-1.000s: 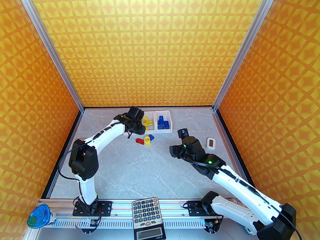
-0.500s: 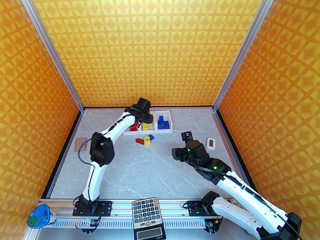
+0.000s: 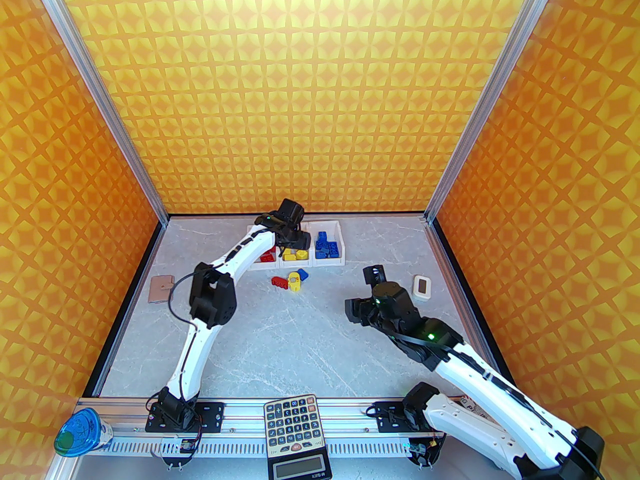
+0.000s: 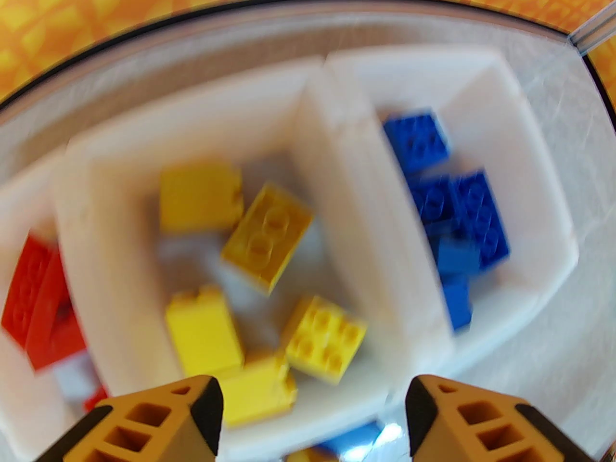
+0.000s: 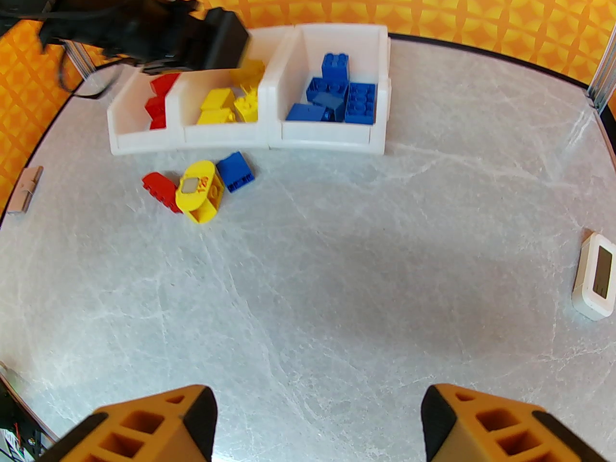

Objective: Sort the legos into containers by color

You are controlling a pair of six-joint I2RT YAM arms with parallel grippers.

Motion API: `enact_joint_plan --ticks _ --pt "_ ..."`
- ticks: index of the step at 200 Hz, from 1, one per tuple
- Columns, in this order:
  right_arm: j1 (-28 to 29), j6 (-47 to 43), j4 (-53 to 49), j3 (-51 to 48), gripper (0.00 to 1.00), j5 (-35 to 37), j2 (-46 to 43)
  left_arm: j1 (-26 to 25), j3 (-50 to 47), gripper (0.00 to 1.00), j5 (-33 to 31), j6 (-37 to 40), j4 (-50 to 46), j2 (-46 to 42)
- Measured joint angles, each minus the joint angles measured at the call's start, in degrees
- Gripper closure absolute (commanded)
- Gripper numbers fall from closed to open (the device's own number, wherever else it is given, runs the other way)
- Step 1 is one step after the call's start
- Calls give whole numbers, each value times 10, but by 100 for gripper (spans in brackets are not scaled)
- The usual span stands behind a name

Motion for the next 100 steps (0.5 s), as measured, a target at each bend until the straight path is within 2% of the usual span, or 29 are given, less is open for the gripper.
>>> enact_joint_plan --ticks 73,100 --pt "0 0 39 17 26 -12 90 0 -260 30 0 -26 87 -250" --pt "0 0 56 34 26 -12 134 0 -349 30 0 -43 113 -313"
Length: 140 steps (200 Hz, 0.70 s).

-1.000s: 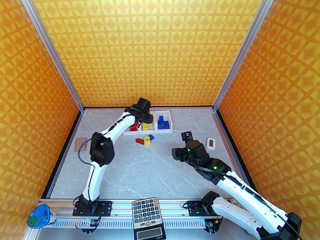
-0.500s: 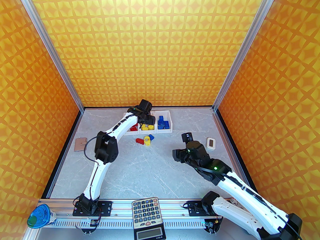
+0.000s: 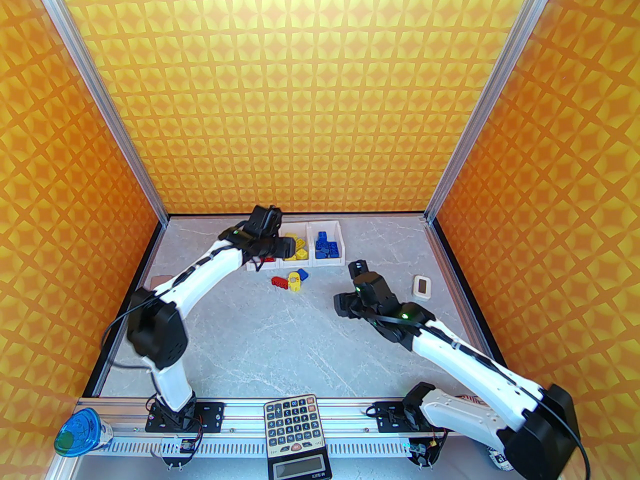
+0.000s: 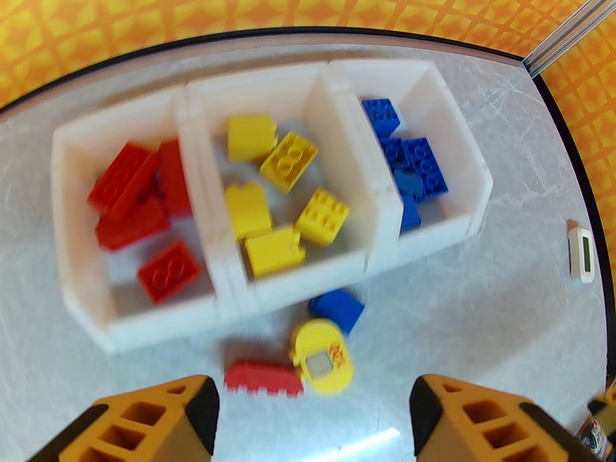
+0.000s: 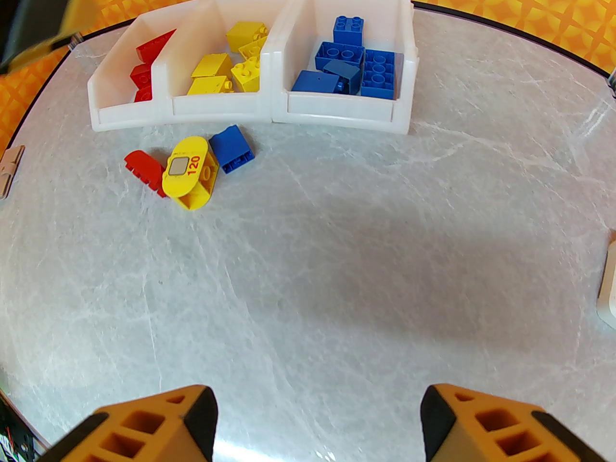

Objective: Sort the legos into containers by color

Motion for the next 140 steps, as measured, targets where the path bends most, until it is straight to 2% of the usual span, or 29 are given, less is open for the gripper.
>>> enact_joint_plan --ticks 53,140 --pt "0 2 58 37 26 -20 108 0 -117 30 0 -27 22 -62" --pt "8 9 111 148 27 -63 300 0 -213 30 -9 -40 23 -142"
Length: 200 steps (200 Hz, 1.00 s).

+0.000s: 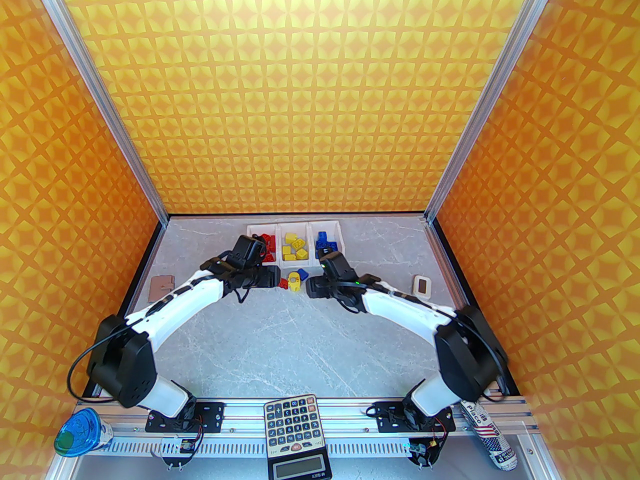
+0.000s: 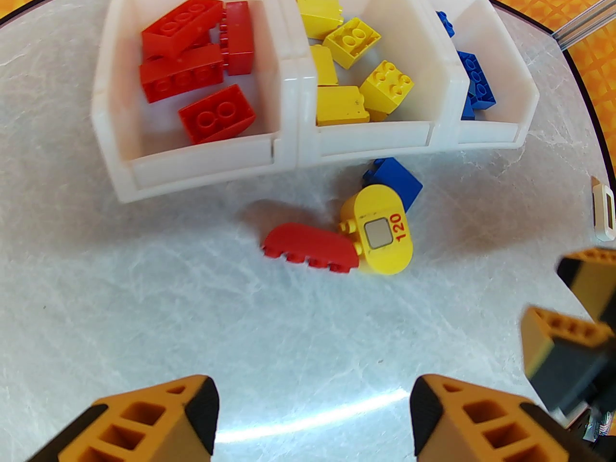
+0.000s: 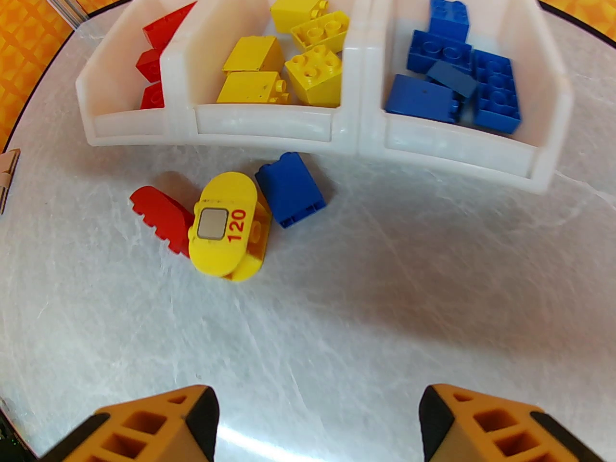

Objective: Sort the legos into containers by color

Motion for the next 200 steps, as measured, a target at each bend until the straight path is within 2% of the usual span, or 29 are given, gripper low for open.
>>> enact_joint_plan --ticks 90,200 --pt "23 4 -6 140 28 2 177 0 -9 30 -9 -2 -6 -53" --pt "38 4 -28 228 33 7 249 0 -24 30 -21 -2 -26 -95"
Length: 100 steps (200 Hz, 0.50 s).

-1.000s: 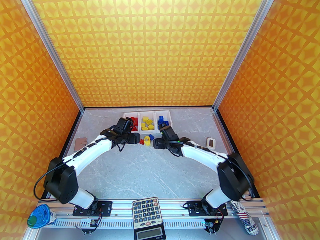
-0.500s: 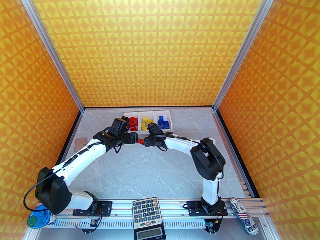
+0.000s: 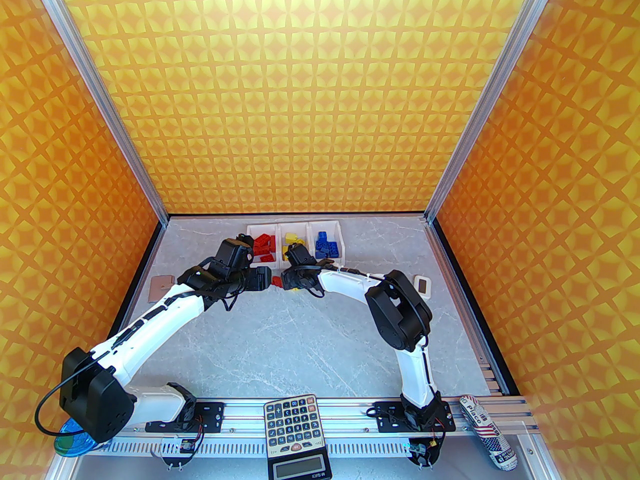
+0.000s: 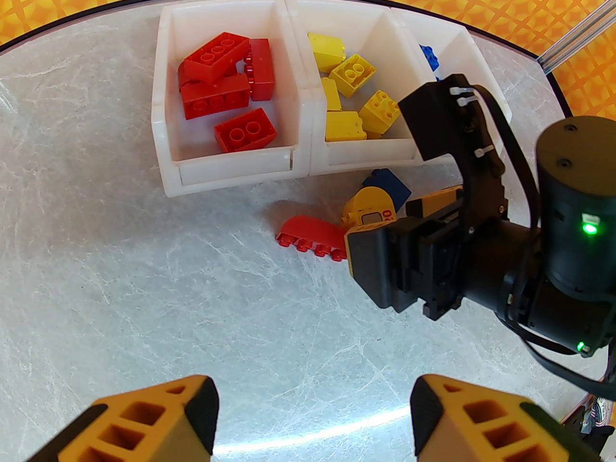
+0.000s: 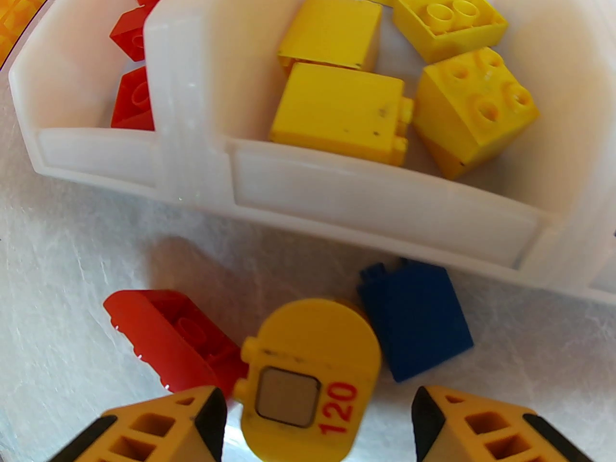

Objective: Sort the legos into containers by color

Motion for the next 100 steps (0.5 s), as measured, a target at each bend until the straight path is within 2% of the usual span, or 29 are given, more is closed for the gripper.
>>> enact_joint_plan --ticks 100 --pt "11 5 -23 25 31 38 13 0 -3 30 -1 0 -8 -6"
